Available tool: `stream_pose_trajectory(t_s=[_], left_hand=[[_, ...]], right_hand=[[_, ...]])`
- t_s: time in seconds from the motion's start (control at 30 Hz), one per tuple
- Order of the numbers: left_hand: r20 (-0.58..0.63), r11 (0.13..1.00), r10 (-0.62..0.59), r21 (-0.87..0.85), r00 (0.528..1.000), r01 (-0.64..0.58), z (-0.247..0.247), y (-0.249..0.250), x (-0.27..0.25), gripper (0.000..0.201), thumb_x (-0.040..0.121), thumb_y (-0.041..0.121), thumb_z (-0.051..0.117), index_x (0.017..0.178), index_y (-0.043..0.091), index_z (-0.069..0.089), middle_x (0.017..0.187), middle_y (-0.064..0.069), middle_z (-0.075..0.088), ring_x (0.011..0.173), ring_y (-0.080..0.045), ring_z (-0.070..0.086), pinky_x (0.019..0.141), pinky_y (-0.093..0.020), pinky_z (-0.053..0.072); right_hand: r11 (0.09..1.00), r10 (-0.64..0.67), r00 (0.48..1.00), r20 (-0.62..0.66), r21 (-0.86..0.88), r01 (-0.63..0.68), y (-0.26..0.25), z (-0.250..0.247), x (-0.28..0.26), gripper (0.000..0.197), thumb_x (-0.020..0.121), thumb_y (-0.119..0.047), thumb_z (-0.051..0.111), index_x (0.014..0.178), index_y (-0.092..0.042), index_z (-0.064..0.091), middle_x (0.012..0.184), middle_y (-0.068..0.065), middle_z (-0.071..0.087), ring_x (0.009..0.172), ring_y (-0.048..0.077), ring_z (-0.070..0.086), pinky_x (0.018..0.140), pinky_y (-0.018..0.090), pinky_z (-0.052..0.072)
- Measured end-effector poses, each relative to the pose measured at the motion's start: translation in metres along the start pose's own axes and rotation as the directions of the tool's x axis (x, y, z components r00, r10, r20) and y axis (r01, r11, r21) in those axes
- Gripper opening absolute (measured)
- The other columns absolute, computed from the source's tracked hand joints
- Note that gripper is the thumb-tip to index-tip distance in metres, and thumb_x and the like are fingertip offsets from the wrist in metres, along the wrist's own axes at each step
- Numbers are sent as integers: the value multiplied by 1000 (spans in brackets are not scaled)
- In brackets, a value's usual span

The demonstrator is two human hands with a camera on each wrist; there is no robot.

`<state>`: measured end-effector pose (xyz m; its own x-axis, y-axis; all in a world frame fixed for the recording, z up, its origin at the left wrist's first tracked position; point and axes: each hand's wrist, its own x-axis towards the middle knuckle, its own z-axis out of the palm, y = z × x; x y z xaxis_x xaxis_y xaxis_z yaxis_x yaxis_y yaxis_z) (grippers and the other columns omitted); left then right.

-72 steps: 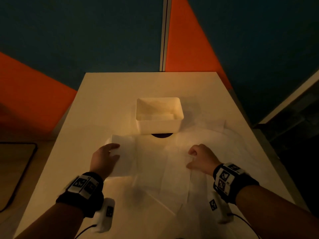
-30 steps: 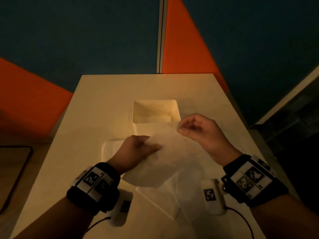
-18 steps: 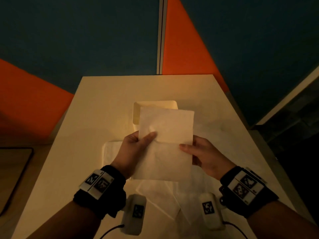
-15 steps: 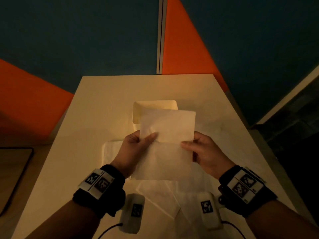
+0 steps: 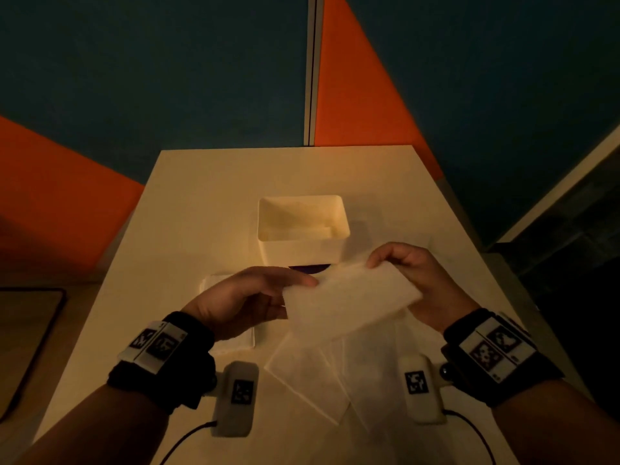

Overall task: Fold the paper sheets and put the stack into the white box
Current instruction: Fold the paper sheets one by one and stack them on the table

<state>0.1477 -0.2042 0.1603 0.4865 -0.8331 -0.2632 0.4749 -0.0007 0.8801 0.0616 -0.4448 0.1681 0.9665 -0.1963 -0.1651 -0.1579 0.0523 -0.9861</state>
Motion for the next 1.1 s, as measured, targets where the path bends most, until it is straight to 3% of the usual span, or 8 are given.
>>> stream_pose_trajectory(t_s=[0.1, 0.33, 0.5, 0.57, 0.67, 0.87, 0.93, 1.1], left_hand=[[8, 999, -36, 37, 999, 36, 8, -4, 2, 40, 66, 23, 60, 102, 11, 73, 124, -9, 63, 116, -26, 58, 96, -35, 49], [29, 991, -74, 112, 997, 70, 18, -8, 11, 32, 75, 5, 59, 101, 15, 74, 120, -10, 65, 110, -24, 61, 91, -30, 51], [-318, 996, 4, 88, 948, 26, -3, -18, 9, 35, 84, -9, 53, 101, 14, 73, 115, -1, 68, 99, -21, 64, 74, -26, 55], [-488, 995, 51, 102, 871, -1, -17, -24, 5, 34, 85, -8, 54, 107, 14, 69, 118, -6, 64, 96, -25, 62, 68, -28, 57], [-644, 995, 76, 103, 761, -12, -38, -36, -2, 33, 84, -10, 56, 106, 13, 65, 118, -14, 59, 92, -27, 60, 66, -32, 57], [-800, 933, 128, 297, 586, 202, -67, -62, -10, 41, 81, -8, 61, 114, 16, 62, 115, -16, 56, 97, -37, 58, 85, -47, 52], [-806, 848, 176, 416, 565, 329, -75, -68, -12, 43, 80, -2, 63, 118, 18, 62, 113, -16, 61, 94, -35, 60, 87, -49, 52], [-770, 673, 264, 579, 581, 461, -85, -78, -16, 45, 78, -1, 66, 118, 18, 64, 120, -11, 59, 97, -27, 58, 88, -37, 48]], right_hand=[[999, 5, 999, 45, -45, -3, -3, 5, 3, 28, 85, 10, 52, 67, -9, 62, 69, -2, 65, 62, 10, 60, 51, 20, 48], [979, 30, 978, 207, -205, 14, -12, 22, 9, 19, 84, 7, 58, 79, -10, 65, 80, 5, 69, 73, 14, 64, 64, 23, 53], [937, 43, 996, -78, -342, -68, 4, -8, 25, 28, 84, 5, 58, 102, -17, 61, 96, 4, 68, 86, 14, 61, 70, 23, 45], [869, 23, 976, -217, -478, -127, 23, -24, 31, 27, 81, 5, 60, 96, -17, 60, 96, 6, 64, 90, 18, 59, 75, 25, 45], [669, 84, 969, -232, -708, -227, 54, -40, 32, 28, 78, -1, 67, 97, -20, 59, 100, 3, 59, 97, 22, 58, 79, 26, 43], [258, 212, 960, -182, -937, -235, 84, -38, 22, 70, 72, -37, 75, 133, -28, 44, 136, -5, 39, 125, 22, 41, 101, 37, 39], [184, 213, 962, -173, -960, -213, 89, -37, 18, 75, 71, -43, 74, 136, -30, 39, 140, -6, 34, 126, 22, 39, 99, 37, 39], [200, 176, 971, -159, -961, -193, 99, -40, 14, 66, 79, -40, 69, 138, -29, 39, 142, -7, 34, 127, 20, 39, 99, 36, 40]])
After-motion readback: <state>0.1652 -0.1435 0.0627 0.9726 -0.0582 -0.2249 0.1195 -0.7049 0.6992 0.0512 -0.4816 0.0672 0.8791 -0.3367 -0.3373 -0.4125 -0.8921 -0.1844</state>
